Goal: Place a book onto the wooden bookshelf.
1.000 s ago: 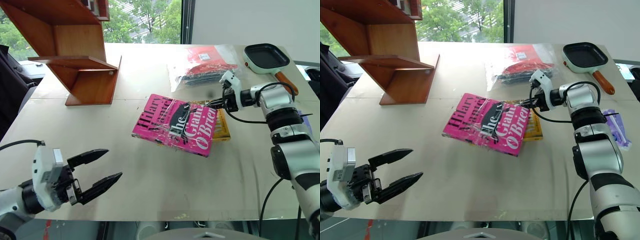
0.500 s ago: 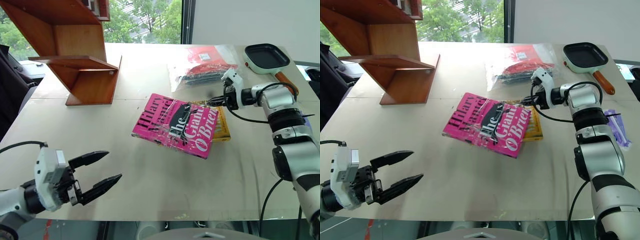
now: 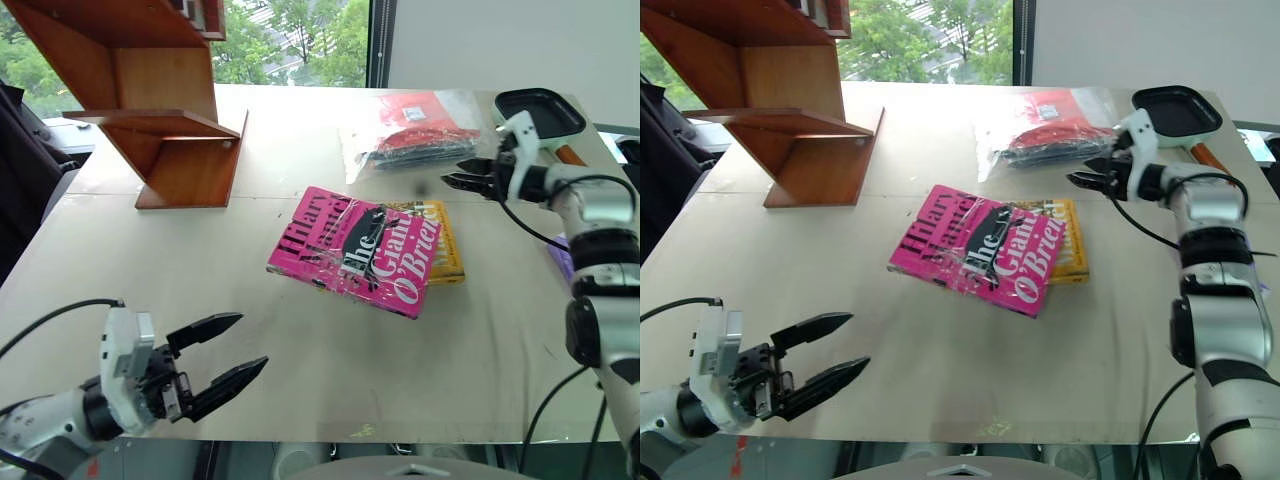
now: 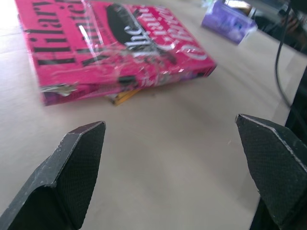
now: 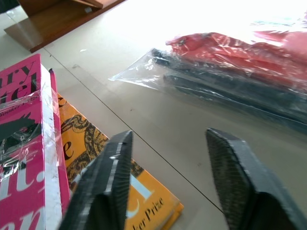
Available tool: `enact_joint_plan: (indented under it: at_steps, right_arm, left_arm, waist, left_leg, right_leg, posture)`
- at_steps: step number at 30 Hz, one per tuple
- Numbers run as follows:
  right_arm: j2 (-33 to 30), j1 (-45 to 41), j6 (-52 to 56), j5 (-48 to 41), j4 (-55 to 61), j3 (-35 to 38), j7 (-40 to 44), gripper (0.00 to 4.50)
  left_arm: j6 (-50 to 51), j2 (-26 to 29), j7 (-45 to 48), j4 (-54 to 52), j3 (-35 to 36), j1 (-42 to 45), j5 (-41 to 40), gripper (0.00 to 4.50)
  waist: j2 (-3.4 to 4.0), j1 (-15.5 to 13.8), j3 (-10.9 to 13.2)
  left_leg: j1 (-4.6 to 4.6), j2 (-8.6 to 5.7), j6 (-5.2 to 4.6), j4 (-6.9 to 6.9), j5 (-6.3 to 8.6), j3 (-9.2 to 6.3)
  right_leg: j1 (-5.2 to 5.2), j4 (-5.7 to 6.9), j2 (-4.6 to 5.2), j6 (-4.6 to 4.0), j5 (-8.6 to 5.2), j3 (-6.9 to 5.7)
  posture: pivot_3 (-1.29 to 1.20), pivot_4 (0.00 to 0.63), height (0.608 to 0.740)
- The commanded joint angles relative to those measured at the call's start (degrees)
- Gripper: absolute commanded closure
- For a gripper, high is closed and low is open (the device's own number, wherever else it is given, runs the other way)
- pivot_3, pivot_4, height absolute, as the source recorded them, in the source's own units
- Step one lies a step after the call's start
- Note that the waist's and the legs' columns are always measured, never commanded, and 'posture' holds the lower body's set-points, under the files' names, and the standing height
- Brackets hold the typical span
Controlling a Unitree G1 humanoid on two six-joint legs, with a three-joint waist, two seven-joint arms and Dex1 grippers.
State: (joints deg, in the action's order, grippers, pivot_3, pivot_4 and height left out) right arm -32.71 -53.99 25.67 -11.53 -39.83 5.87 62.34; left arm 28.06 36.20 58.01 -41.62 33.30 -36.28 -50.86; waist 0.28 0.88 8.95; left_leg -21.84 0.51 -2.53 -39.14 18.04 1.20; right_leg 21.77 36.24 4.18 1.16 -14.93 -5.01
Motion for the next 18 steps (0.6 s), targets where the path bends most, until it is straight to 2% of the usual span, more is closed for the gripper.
enact_joint_plan:
  at_steps: [1, 2, 6, 8, 10, 15, 18]
  right_arm:
    - [-4.4, 8.8, 4.7, -7.1, 15.6, 4.8, 3.6, 0.39]
    - [-5.5, 12.4, 5.6, -8.7, 20.1, 5.9, 4.0, 0.09]
    - [-7.2, 25.2, 7.5, -13.2, 33.5, 11.1, 1.3, 0.09]
    - [-9.3, 33.8, 4.6, -12.8, 40.1, 11.8, 2.8, 0.09]
    - [-10.2, 41.9, 3.9, -15.1, 47.1, 13.9, 4.5, 0.09]
    - [-5.9, 55.7, 1.9, -23.9, 59.7, 20.0, 3.8, 0.09]
    - [-4.7, 60.6, 0.3, -25.8, 63.6, 20.5, 3.9, 0.09]
  left_arm:
    - [1.2, -5.0, -7.7, -5.6, -5.6, -1.0, -4.4, 0.0]
    - [1.3, -7.8, -11.2, -6.4, -7.5, -0.8, -6.7, 0.0]
    - [3.0, -18.2, -27.2, -6.5, -15.4, 0.6, -11.9, 0.0]
    - [3.7, -24.0, -37.0, -5.2, -19.5, 1.2, -16.0, 0.0]
    - [3.8, -28.0, -42.4, -4.3, -22.5, 1.0, -19.6, 0.0]
    - [4.3, -29.6, -48.4, 0.4, -23.9, 3.1, -26.4, 0.0]
    - [7.0, -26.8, -48.1, 1.3, -26.1, 4.3, -28.0, 0.0]
  waist:
    - [0.01, -0.5, 0.0]
    - [0.03, -0.5, 0.0]
    - [0.03, -1.2, 0.0]
    - [0.01, -1.6, 0.0]
    - [-0.1, -2.1, -0.1]
    - [-0.06, -1.8, -0.1]
    - [-0.16, -1.7, -0.1]
  left_leg:
    - [-0.04, 0.0, 0.0, 0.03, 0.0, -0.02]
    - [-0.03, 0.0, -0.03, -0.01, 0.02, -0.02]
    - [0.06, 0.0, -0.16, 0.0, 0.09, -0.04]
    - [0.13, 0.01, -0.16, -0.02, 0.09, -0.05]
    - [0.13, 0.0, -0.22, -0.05, 0.12, -0.05]
    - [0.16, 0.01, -0.31, -0.09, 0.17, -0.05]
    - [0.2, 0.01, -0.36, -0.13, 0.2, -0.04]
  right_leg:
    - [0.0, -0.04, 0.0, 0.0, 0.0, -0.04]
    - [-0.01, -0.02, 0.04, 0.0, 0.0, -0.02]
    - [-0.11, 0.01, 0.08, 0.01, 0.01, -0.01]
    - [-0.15, 0.12, 0.08, 0.01, 0.01, 0.0]
    - [-0.17, 0.13, 0.09, 0.01, 0.0, 0.0]
    - [-0.15, 0.2, 0.03, 0.0, -0.01, 0.04]
    - [-0.16, 0.24, -0.03, 0.0, -0.01, 0.09]
  posture:
    - [0.0, 0.15, 0.74]
    - [0.0, 0.15, 0.74]
    - [0.0, 0.15, 0.74]
    - [0.0, 0.15, 0.74]
    - [0.0, 0.15, 0.74]
    - [0.0, 0.15, 0.74]
    - [0.0, 0.15, 0.74]
